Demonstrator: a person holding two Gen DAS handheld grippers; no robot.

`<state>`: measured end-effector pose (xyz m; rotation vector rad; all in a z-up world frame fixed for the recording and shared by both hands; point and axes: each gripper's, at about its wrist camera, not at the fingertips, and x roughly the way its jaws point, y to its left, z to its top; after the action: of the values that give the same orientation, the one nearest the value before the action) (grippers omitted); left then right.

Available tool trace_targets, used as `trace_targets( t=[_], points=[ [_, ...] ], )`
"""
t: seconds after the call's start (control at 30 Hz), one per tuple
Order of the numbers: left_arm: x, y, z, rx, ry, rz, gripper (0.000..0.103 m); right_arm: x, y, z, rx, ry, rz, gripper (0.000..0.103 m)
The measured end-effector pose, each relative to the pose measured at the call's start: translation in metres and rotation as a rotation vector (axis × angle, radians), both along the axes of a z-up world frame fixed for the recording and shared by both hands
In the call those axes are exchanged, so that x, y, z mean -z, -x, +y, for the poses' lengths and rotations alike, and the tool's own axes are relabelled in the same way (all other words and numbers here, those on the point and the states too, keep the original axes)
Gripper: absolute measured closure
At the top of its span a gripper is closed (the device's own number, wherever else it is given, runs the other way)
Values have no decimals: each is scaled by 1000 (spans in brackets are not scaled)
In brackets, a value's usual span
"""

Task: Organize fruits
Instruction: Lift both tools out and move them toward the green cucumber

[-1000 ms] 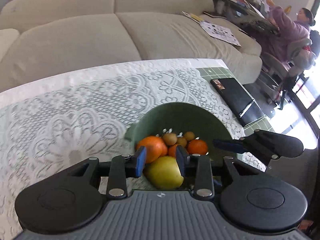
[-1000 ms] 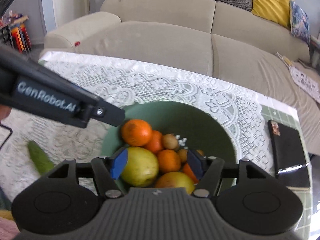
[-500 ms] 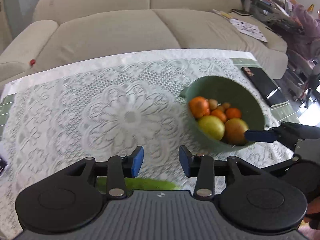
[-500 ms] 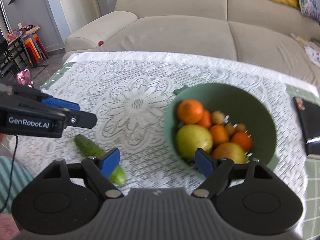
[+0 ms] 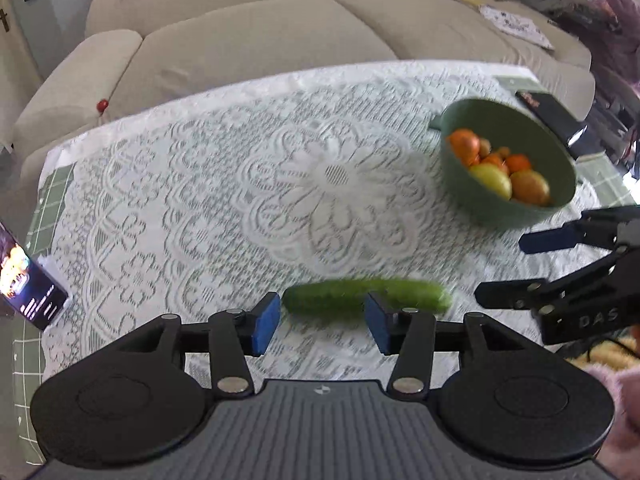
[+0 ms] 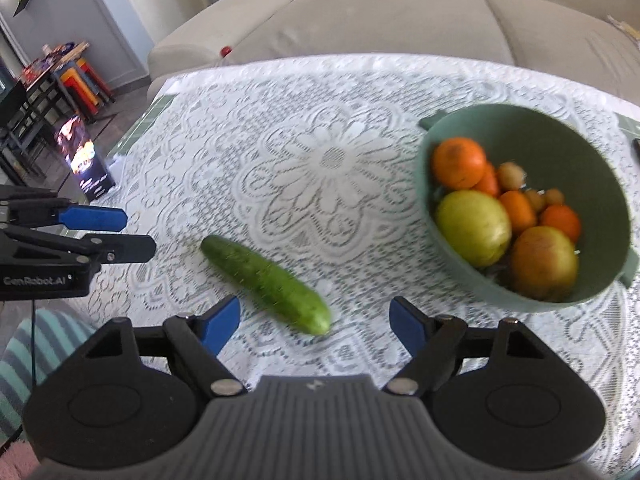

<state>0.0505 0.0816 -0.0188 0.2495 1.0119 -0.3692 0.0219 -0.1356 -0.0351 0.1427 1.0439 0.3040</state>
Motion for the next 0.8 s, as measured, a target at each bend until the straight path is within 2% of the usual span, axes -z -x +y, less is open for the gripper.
trace_targets(
  t=[0.23,0.5,0.8],
  points=[
    [27,-11,14,5,-26,45,42,24,-7,13,-6,-19,104,26],
    [55,-25,12,70,-56,94,40,42,-17,20,-11,0,146,30],
    [82,-41,9,146,-88,129,39,63,-25,30,-61,9,192,44]
  ],
)
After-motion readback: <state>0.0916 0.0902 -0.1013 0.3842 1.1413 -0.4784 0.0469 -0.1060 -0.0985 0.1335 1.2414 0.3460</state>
